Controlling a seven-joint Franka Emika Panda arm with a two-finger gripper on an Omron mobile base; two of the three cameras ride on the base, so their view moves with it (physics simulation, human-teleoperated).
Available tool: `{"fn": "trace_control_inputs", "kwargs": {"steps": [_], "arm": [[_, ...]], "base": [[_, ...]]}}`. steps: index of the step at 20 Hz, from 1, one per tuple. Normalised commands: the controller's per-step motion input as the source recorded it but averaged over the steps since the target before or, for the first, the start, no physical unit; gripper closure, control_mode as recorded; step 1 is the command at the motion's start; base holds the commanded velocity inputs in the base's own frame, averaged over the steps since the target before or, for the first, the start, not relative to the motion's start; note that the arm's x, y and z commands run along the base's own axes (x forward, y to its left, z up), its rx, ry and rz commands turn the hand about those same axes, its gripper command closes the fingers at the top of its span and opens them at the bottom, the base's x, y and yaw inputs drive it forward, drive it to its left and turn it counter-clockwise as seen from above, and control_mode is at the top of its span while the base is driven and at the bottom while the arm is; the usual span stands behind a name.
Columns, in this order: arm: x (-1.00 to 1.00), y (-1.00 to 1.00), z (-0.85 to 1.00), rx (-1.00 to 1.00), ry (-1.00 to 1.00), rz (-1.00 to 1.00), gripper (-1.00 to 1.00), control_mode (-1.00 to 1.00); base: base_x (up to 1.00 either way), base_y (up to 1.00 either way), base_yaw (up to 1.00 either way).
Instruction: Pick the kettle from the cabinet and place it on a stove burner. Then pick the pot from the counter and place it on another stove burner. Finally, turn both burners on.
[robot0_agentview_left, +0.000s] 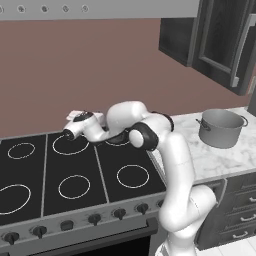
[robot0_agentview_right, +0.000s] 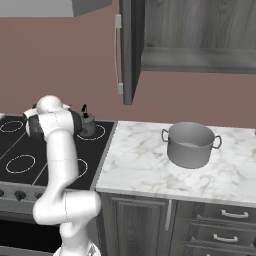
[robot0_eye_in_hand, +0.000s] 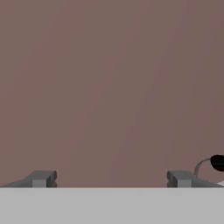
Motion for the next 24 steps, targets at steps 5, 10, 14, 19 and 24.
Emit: {"fn": "trace_control_inputs", "kwargs": {"steps": [5,10,14,19,24], "arm": [[-0.36,0.00,0.43,0.05,0.00,0.00,-1.00,-1.00],[-0.46,0.00,0.48,0.13,0.00,0.00,-1.00,-1.00],[-0.39,0.00,0.48,0.17,0.00,0.00,-1.00,-1.00],[-0.42,0.00,0.39,0.15,0.00,0.00,-1.00,-1.00],[-0.49,0.00,0.35,0.18,0.00,0.00,-1.00,-1.00]], "base": [[0.00,0.00,0.00],[0.00,0.00,0.00],[0.00,0.00,0.00],[0.00,0.00,0.00],[0.00,0.00,0.00]]}}
